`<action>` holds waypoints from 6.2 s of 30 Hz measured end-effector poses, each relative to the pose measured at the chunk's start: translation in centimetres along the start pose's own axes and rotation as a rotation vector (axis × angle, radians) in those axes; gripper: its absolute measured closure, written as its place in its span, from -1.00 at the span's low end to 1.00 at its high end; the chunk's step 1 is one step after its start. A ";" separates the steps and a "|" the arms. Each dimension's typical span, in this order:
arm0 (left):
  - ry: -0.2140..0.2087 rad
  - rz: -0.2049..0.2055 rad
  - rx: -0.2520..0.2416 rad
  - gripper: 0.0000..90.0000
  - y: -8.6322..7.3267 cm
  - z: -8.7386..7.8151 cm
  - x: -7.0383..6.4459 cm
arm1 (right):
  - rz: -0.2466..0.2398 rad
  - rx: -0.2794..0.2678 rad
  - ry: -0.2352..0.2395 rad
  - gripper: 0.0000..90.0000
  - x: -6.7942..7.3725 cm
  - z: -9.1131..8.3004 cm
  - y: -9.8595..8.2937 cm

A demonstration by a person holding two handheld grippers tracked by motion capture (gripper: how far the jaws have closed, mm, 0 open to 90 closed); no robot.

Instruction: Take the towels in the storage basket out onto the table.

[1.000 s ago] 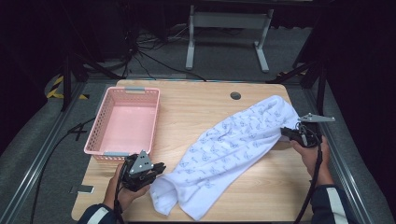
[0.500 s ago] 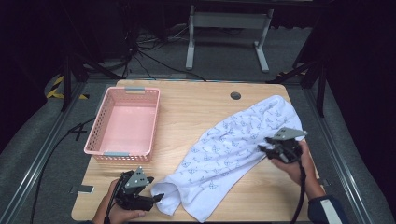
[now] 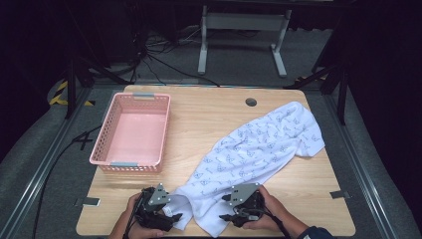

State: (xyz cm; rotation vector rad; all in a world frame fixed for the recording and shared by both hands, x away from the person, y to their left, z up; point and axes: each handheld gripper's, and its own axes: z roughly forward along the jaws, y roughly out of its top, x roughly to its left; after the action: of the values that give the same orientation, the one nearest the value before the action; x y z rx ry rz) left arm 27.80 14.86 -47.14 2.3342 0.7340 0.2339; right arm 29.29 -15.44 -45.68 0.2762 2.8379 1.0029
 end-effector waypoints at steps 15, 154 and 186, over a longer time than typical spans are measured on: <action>0.158 -0.023 -0.021 0.56 0.5 -1.6 2.1 | 0.061 -0.147 -0.086 0.89 -1.6 -6.0 -0.1; -0.219 -0.036 0.075 0.76 -1.4 -2.6 -1.3 | 0.634 -0.183 -0.551 0.94 -19.9 -16.0 -7.6; -0.245 0.038 0.009 0.41 1.7 0.2 -1.3 | 0.340 0.253 -0.523 0.96 -25.0 -7.7 -3.1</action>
State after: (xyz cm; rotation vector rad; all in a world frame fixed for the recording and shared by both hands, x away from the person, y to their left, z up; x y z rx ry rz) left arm 27.52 12.95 -46.13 2.3327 0.5712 -0.0392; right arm 52.02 -27.74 -40.42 0.9213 2.4630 0.5031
